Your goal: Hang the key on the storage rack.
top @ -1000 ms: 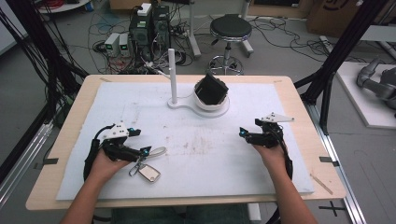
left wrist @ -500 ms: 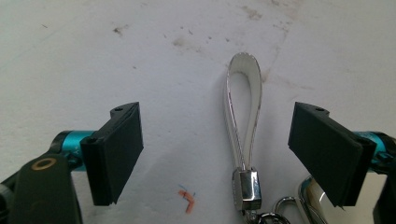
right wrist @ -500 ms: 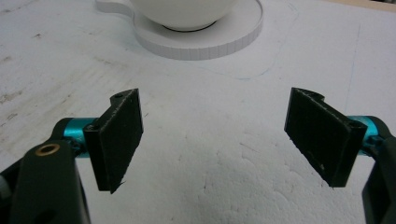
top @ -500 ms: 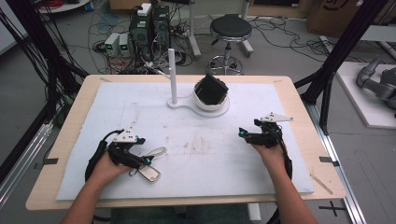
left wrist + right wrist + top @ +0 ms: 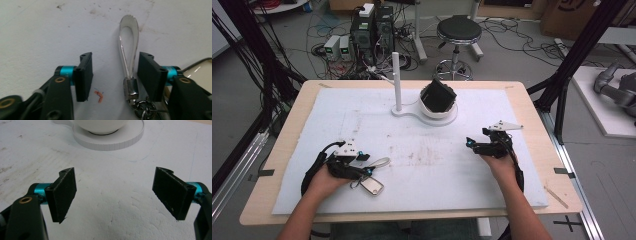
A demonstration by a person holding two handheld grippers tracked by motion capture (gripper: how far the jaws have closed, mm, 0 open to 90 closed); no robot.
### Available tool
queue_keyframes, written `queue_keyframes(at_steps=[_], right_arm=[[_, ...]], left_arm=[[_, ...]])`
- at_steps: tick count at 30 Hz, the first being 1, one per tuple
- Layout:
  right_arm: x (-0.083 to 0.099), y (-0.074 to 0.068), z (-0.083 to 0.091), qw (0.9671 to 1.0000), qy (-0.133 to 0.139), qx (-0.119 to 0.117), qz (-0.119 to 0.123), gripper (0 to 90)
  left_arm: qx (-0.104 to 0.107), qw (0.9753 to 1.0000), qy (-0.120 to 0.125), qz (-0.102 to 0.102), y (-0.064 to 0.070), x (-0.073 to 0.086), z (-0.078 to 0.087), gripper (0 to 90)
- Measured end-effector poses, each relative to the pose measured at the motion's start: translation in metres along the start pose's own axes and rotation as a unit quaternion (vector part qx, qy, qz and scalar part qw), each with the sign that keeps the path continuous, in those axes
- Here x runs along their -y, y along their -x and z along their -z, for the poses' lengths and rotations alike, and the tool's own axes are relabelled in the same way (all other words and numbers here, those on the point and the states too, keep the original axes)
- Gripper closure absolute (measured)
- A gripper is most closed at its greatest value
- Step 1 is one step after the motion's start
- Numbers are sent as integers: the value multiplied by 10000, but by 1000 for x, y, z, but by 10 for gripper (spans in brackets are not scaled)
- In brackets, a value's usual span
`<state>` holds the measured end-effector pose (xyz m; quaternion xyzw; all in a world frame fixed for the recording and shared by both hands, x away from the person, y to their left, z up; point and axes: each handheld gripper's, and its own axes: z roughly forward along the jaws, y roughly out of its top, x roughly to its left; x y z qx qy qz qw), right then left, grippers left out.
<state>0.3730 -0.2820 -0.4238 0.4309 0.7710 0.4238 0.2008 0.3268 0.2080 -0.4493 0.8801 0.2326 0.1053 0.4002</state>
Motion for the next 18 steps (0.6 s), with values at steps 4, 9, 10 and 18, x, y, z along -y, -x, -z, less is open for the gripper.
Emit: queue_keyframes(at_steps=[4, 9, 10, 18], right_arm=[[0, 0, -1, 10000, -22, -19, 18, 197], [0, -1, -1, 10000, -42, -24, 14, 197], [0, -1, -1, 10000, -37, -24, 18, 197], [0, -1, -2, 10000, -52, -40, 43, 197]], left_arm=[[100, 9998, -33, -147, 3, -1, 1, 629], [113, 9999, -14, -91, 5, 0, 1, 684], [109, 9999, -24, -60, 5, 0, 1, 689], [131, 9996, -119, -224, 10, -3, 2, 811]])
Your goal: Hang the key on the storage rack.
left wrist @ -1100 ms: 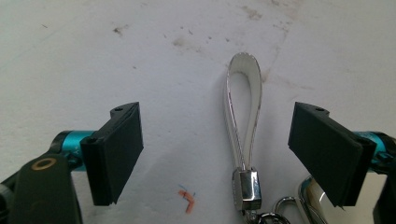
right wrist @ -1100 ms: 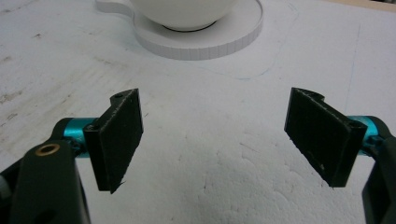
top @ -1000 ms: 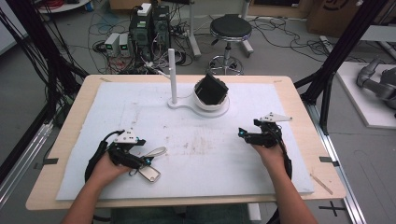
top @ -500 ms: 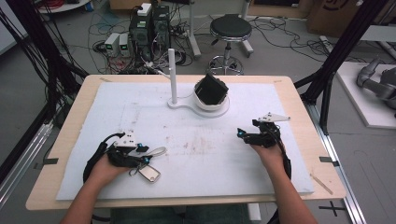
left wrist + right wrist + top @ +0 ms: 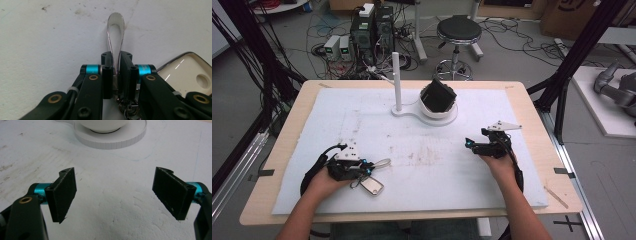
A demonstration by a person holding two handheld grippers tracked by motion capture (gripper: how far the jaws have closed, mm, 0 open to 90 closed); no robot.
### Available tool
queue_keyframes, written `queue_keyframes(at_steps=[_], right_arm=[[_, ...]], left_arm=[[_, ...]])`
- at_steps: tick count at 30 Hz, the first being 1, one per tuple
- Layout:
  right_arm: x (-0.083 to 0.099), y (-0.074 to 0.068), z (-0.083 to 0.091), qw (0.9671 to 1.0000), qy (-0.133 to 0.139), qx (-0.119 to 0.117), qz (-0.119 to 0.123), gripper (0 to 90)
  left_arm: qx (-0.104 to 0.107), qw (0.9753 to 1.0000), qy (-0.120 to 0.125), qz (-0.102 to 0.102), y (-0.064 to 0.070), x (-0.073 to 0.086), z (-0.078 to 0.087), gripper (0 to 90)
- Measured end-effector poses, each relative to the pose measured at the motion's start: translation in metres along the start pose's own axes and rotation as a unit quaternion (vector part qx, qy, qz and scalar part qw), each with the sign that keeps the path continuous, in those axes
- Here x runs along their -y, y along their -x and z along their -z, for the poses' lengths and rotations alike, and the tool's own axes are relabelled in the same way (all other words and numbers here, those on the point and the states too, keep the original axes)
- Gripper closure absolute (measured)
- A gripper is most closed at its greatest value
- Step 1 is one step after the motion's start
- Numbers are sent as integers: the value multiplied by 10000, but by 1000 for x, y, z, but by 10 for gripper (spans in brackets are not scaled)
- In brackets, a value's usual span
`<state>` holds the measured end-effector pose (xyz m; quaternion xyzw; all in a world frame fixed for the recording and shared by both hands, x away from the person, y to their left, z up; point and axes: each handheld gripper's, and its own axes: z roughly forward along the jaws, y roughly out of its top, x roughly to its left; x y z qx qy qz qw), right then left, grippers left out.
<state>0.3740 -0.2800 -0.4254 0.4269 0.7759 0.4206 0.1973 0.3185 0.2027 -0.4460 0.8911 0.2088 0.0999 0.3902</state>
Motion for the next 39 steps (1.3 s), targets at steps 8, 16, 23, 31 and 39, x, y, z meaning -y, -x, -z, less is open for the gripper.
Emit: queue_keyframes(at_steps=[8, 16, 23, 31, 39], right_arm=[[0, -1, -1, 10000, 22, -35, 23, 197], [0, -1, -2, 10000, 24, -72, 51, 197], [-1, -1, -4, 10000, 34, -86, 38, 199], [-1, -2, -5, 9999, 60, -95, 59, 199], [-2, -3, -4, 9999, 91, -64, 102, 199]], left_arm=[[-130, 9999, -42, 17, 2, -4, 0, 819], [-233, 9985, 485, 116, 3, -12, 14, 819], [-639, 9934, 943, 126, 6, -31, 29, 819], [-856, 9866, 1378, 178, -4, -61, 42, 820], [-1269, 9773, 1679, 253, -19, -89, 48, 819]])
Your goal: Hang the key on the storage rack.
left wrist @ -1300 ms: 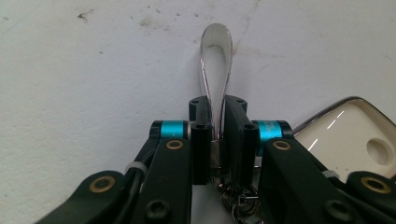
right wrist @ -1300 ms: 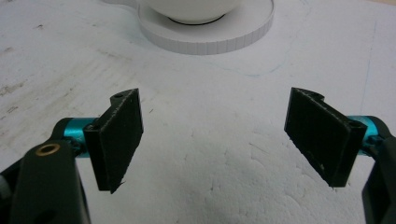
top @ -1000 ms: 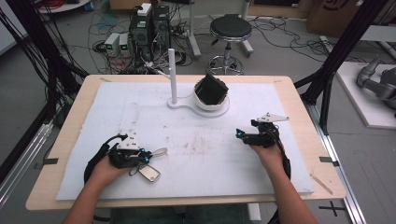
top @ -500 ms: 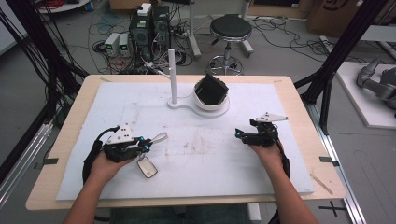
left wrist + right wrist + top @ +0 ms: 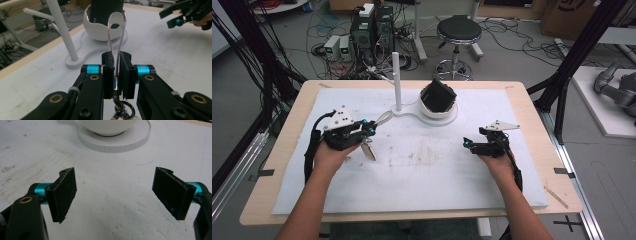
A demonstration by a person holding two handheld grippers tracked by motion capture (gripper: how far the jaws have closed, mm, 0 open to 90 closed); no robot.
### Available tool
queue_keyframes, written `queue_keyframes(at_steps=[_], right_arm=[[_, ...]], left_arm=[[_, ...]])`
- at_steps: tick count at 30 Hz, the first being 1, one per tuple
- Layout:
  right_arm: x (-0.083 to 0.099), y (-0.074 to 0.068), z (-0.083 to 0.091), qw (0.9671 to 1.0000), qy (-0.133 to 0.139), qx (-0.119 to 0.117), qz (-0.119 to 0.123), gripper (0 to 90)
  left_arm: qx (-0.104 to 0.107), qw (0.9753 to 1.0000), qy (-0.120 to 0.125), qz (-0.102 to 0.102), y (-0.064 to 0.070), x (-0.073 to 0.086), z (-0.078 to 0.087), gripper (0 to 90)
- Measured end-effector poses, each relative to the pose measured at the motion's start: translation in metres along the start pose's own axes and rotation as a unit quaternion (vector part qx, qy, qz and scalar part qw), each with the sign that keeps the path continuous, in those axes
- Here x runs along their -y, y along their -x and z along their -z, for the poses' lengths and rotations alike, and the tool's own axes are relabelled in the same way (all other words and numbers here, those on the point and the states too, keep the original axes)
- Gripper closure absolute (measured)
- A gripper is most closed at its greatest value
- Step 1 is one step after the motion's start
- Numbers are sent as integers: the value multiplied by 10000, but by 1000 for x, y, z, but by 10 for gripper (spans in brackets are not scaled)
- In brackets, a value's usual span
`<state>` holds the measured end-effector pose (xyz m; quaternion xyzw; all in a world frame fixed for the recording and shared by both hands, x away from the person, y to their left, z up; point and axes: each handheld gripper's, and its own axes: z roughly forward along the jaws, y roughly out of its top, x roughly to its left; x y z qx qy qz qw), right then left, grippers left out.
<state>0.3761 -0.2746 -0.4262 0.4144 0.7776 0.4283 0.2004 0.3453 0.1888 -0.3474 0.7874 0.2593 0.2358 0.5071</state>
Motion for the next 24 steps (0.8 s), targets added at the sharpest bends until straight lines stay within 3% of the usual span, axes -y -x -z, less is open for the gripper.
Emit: queue_keyframes(at_steps=[11, 16, 24], right_arm=[[-1, 0, -3, 10000, -36, -43, 52, 199], [-1, 0, -3, 10000, -46, -49, 9, 199], [-2, -3, -1, 9999, 20, -100, 25, 199]], left_arm=[[-363, 9992, 178, 50, -23, -41, -11, 819], [-412, 9985, 362, 50, -30, -57, -20, 819], [-584, 9979, 283, -77, -43, -80, -38, 819]])
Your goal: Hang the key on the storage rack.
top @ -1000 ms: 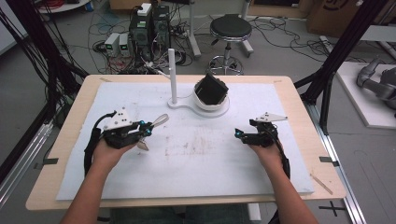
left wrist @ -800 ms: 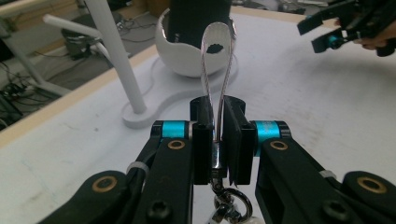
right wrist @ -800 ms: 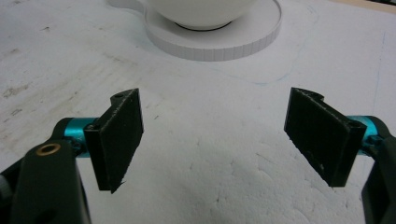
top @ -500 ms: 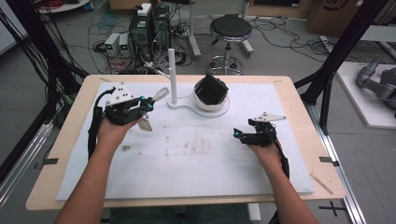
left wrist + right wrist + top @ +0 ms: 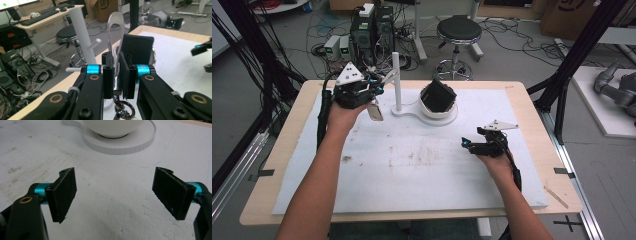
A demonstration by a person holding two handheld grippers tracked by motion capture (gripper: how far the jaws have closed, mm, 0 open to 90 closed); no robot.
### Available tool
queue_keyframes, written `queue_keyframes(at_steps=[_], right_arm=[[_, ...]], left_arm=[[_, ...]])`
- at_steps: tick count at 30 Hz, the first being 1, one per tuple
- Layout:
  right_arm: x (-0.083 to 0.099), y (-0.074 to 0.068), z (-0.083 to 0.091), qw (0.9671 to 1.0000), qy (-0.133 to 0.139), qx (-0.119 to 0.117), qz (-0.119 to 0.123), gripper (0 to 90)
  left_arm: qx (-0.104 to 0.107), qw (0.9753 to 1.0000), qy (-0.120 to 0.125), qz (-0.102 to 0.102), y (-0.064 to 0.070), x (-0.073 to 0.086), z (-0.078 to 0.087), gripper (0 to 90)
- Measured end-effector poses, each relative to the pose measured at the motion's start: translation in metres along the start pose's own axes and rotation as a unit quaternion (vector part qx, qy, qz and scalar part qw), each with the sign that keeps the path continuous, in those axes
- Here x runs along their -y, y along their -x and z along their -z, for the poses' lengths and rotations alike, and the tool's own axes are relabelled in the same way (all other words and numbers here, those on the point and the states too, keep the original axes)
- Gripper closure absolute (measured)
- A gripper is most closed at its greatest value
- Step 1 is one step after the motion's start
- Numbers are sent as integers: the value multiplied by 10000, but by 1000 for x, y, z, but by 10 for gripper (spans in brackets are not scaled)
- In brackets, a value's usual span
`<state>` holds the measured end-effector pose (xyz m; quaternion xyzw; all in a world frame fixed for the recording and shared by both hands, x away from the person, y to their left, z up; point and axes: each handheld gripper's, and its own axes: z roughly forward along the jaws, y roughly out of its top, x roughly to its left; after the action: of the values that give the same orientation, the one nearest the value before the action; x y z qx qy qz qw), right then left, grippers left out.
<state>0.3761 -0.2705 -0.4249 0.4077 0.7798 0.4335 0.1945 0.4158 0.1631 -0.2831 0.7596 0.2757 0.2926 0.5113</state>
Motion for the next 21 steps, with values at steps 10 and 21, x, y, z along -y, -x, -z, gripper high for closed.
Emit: queue_keyframes(at_steps=[10, 21], right_arm=[[0, 1, -2, 10000, -30, -42, -19, 199], [1, 2, -3, 10000, -54, -52, -32, 199]], left_arm=[[-156, 9997, -206, -50, -5, -7, -24, 819], [-320, 9990, -314, -70, -6, -2, -32, 819]])
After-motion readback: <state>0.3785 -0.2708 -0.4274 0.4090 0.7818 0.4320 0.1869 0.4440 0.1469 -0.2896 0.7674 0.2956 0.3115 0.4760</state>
